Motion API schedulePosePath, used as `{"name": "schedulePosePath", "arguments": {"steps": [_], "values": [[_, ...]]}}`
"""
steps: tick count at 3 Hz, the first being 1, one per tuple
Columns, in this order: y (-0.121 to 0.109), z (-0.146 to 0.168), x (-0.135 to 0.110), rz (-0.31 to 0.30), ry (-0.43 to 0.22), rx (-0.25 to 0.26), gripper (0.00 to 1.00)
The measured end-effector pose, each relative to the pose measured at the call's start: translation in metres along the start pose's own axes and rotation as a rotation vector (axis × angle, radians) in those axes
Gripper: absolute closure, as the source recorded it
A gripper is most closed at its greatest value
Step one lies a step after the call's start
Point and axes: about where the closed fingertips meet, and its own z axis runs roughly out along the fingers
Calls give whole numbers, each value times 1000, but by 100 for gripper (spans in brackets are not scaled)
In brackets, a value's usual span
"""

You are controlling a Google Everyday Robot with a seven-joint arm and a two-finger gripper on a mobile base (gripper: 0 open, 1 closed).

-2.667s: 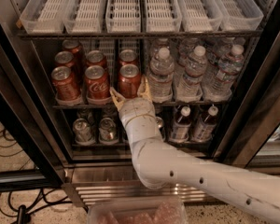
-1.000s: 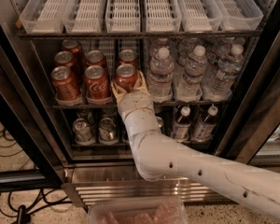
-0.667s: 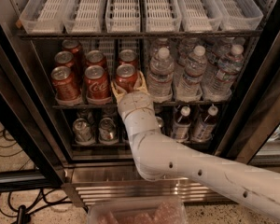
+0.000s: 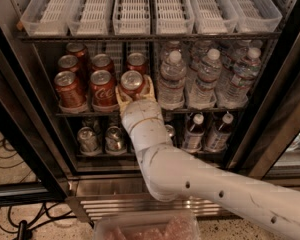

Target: Pick coke can from middle shelf of fridge

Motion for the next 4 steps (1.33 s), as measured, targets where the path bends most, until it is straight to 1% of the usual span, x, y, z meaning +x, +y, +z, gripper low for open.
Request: {"name": "schedulePosePath", "arguments": {"steps": [1,2,3,4], "values": [[9,-18,-17,40,-27,-39,100],[6,-46,-22,56,-23,-44,100],[-1,-81,-22,55,-13,-47,100],[-11,-114,-12,43,50,-70,100]]}}
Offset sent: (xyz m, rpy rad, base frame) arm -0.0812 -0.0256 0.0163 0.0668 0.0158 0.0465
